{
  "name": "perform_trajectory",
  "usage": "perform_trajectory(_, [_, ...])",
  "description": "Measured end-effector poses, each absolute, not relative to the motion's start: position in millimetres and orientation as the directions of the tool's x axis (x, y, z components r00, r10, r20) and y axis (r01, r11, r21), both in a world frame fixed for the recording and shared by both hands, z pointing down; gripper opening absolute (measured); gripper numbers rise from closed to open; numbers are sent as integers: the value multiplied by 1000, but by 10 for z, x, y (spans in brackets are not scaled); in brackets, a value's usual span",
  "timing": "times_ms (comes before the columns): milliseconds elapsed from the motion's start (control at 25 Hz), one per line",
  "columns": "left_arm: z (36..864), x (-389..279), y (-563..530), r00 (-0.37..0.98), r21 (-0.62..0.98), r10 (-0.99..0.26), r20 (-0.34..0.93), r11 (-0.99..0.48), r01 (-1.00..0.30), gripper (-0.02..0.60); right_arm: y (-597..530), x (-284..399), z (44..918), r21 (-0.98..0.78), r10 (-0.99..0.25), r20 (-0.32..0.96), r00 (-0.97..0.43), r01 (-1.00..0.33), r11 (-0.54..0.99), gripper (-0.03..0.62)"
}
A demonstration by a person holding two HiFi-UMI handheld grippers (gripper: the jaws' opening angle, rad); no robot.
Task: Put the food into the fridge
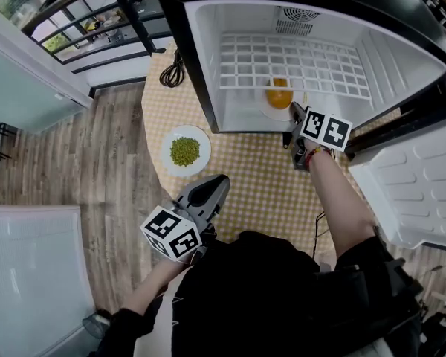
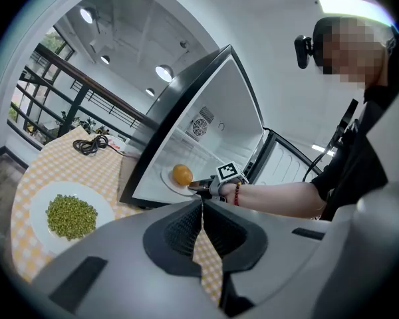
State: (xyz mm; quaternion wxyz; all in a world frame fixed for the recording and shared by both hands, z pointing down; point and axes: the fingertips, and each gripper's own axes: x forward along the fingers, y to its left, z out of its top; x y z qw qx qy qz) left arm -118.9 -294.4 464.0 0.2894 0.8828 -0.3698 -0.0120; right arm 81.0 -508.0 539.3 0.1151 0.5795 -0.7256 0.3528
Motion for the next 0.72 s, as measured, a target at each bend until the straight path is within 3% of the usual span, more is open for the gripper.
perform_trajectory(280, [4642,-1198,-2954,725,528,-663,187,-554,-643,18,-5067,777,5396,-323,-757,583,-296,-939,119,148])
perform_trajectory(520, [4655,-1225,-2954,720,534,-667,193,-545,-647,18,-5021,676,5411,-121,-752,606,-258,-965,233,181])
perform_trajectory(720, [4678,-1249,-2949,716,536,-671,193,-540,-649,19,-5025,670,5418,-95,-758,604,-247,-966,239,184])
